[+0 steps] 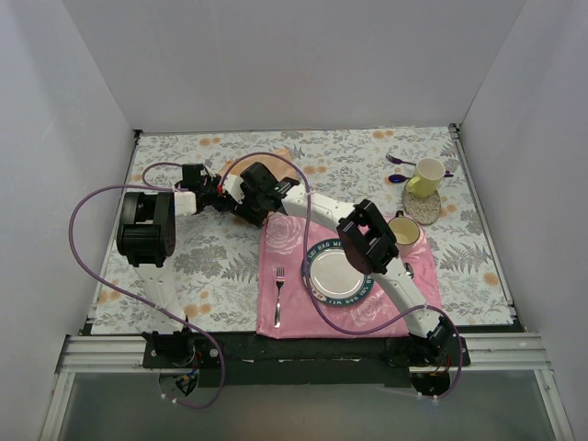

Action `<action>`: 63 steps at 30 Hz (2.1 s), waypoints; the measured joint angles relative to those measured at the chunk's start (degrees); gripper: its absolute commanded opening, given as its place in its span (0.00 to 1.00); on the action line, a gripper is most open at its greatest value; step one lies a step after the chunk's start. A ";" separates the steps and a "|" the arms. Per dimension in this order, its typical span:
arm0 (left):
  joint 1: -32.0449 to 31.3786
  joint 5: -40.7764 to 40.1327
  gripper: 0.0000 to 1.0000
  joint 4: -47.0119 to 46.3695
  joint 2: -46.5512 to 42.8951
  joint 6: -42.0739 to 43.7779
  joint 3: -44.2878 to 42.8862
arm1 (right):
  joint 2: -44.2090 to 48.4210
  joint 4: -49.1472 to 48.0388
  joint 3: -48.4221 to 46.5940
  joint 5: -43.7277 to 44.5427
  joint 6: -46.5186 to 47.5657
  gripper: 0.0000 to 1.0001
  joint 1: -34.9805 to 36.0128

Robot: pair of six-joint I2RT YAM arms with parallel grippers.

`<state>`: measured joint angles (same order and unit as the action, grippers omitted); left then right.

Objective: Fold the napkin, place the utensils inside, and roll it up
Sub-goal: Roll the napkin with the utensil

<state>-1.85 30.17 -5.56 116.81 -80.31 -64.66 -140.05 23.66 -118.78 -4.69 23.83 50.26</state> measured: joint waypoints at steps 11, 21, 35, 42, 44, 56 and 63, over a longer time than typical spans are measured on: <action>0.55 0.57 0.05 0.59 0.00 0.07 -0.02 | -0.98 -4.59 0.46 -0.44 -0.02 0.45 -0.44; 0.92 0.66 0.17 1.70 -0.44 0.98 -0.17 | -1.07 -9.55 2.86 -7.74 -5.05 0.14 -2.99; 4.44 -9.90 0.63 11.15 -19.91 1.36 7.23 | -1.77 -16.79 6.47 -26.71 -20.76 0.06 -6.67; 4.55 -11.80 0.64 14.97 -28.92 -5.44 17.25 | -2.62 -20.96 8.28 -33.62 -28.41 0.05 -8.52; 4.66 -10.99 0.63 15.72 -27.65 -8.55 18.60 | -2.73 -21.42 8.46 -34.56 -29.73 0.04 -8.66; 4.55 -3.13 0.57 6.29 -16.48 -25.16 17.14 | -3.06 -22.12 8.81 -37.03 -32.96 0.04 -8.63; 2.71 -4.39 0.46 1.99 -15.93 -31.87 19.30 | -3.17 -22.23 8.83 -37.16 -34.01 0.06 -8.63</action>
<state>0.86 25.78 -3.57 100.88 -112.18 -45.36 -143.22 1.43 -109.95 -41.85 -10.17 41.63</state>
